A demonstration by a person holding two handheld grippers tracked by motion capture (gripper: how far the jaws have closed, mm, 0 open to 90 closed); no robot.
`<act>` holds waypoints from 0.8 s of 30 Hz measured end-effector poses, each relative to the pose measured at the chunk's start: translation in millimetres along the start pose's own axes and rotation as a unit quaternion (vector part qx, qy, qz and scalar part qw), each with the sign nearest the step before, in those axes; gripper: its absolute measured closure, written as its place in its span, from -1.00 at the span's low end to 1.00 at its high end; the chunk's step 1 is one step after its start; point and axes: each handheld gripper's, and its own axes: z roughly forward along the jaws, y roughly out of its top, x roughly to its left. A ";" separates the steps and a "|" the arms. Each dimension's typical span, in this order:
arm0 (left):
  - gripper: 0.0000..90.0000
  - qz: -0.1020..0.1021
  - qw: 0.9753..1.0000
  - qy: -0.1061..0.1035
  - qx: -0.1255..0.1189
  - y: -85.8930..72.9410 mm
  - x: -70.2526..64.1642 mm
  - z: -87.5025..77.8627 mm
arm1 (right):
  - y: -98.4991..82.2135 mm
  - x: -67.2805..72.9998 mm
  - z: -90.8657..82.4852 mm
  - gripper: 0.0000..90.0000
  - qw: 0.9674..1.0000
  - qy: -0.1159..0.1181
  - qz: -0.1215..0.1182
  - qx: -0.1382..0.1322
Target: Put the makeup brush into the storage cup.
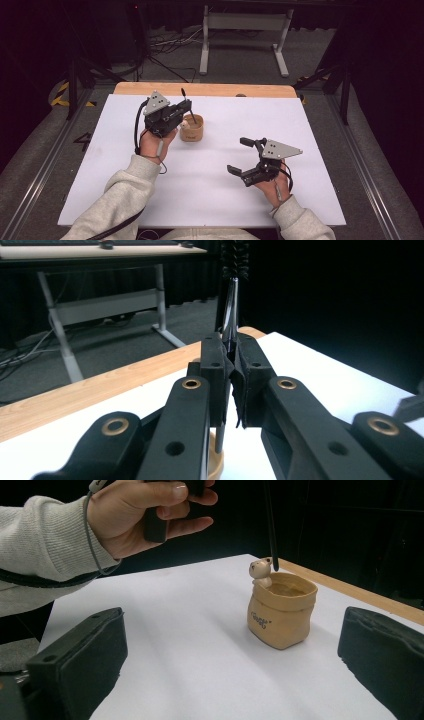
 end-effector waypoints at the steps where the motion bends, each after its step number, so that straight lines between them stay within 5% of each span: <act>1: 0.87 0.000 1.000 0.002 0.000 0.1 0.7 0.4 | 0.0 0.0 0.1 -1.00 1.000 0.000 0.000 0.000; 12: 0.87 -0.004 1.000 0.015 0.008 -0.2 6.7 9.0 | -0.8 0.7 1.1 -1.00 1.000 0.002 0.001 0.002; 20: 0.87 -0.011 1.000 0.000 0.005 -9.6 21.6 18.1 | -2.3 0.5 2.4 -1.00 1.000 0.004 0.001 0.003; 24: 0.87 0.015 1.000 0.000 0.006 -13.5 21.7 21.1 | -2.5 0.3 2.6 -1.00 1.000 0.005 0.003 0.002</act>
